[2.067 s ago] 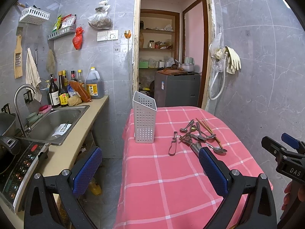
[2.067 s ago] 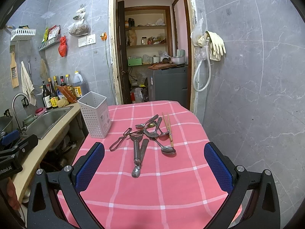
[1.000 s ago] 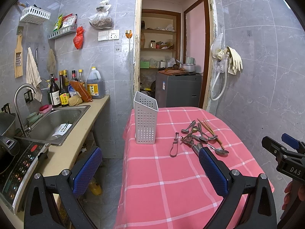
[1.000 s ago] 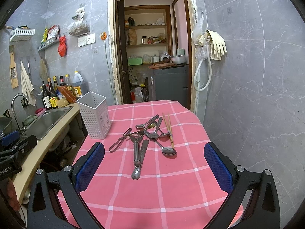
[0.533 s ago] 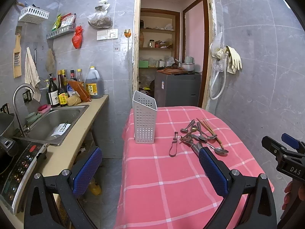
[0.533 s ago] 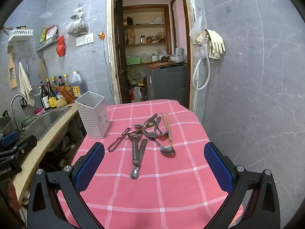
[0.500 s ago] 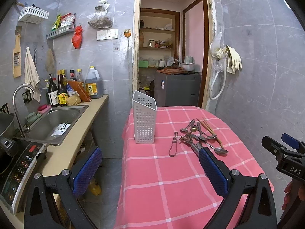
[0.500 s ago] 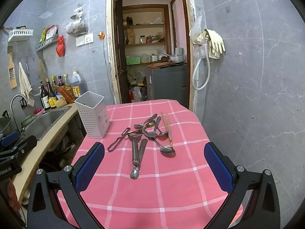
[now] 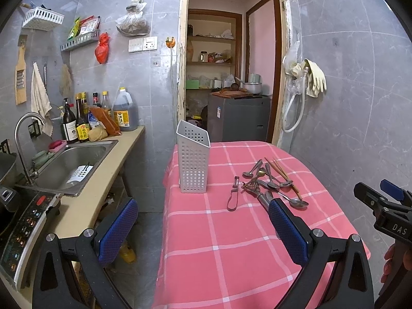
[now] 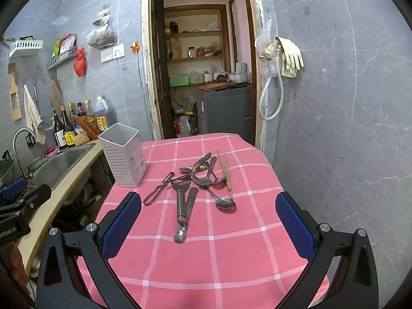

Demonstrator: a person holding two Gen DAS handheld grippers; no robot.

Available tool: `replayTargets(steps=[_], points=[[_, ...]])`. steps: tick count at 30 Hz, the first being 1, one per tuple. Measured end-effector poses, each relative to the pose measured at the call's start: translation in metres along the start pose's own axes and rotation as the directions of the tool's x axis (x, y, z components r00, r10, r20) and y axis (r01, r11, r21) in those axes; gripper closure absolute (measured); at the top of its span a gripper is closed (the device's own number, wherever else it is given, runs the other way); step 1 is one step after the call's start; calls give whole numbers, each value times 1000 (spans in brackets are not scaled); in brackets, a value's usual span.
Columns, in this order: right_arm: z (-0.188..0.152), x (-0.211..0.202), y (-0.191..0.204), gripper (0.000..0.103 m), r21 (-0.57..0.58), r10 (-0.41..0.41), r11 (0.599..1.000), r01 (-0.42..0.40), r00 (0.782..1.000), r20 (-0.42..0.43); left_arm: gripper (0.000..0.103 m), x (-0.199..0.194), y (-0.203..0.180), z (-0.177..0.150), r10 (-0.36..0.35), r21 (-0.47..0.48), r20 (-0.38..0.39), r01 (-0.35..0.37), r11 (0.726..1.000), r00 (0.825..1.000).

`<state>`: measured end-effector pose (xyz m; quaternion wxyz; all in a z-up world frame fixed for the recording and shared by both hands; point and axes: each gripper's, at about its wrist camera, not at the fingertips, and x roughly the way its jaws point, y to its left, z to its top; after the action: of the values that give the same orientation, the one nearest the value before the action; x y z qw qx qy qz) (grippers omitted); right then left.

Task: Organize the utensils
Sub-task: 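Grasp the wooden chopsticks with the right gripper while the left gripper grasps the wire peeler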

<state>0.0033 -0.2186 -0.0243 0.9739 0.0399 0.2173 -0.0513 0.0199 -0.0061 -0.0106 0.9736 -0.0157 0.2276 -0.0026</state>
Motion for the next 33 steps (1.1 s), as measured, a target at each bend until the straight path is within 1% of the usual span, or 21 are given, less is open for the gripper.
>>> replayTargets(steps=[4, 8, 13, 19, 24, 26, 28, 33], points=[[3, 5, -2, 1, -4, -3, 1000, 3, 1000, 1, 1, 7, -2, 2, -8, -8, -8, 8, 1000, 1000], [14, 9, -7, 1, -7, -8, 1000, 8, 1000, 22, 1, 16, -5, 7, -26, -19, -12, 25, 999, 1000], [29, 20, -10, 1, -29, -4, 1000, 6, 999, 44, 1, 30, -13, 17, -31, -15, 14, 32, 999, 999], [53, 45, -18, 1, -44, 0, 999, 3, 998, 64, 1, 57, -23, 32, -30, -28, 29, 31, 999, 999], [75, 82, -28, 1, -60, 15, 998, -11, 997, 77, 1, 86, -36, 43, -13, -30, 38, 14, 999, 999], [85, 105, -34, 1, -74, 35, 997, -29, 997, 75, 1, 102, -42, 47, -3, -30, 35, 4, 1000, 999], [91, 123, -37, 1, -80, 52, 996, -47, 997, 65, 1, 120, -50, 49, 0, -34, 16, 1, 999, 1000], [98, 187, -53, 1, -98, 99, 990, -99, 995, -1, 1, 163, -67, 47, -6, -26, -48, 5, 1000, 999]])
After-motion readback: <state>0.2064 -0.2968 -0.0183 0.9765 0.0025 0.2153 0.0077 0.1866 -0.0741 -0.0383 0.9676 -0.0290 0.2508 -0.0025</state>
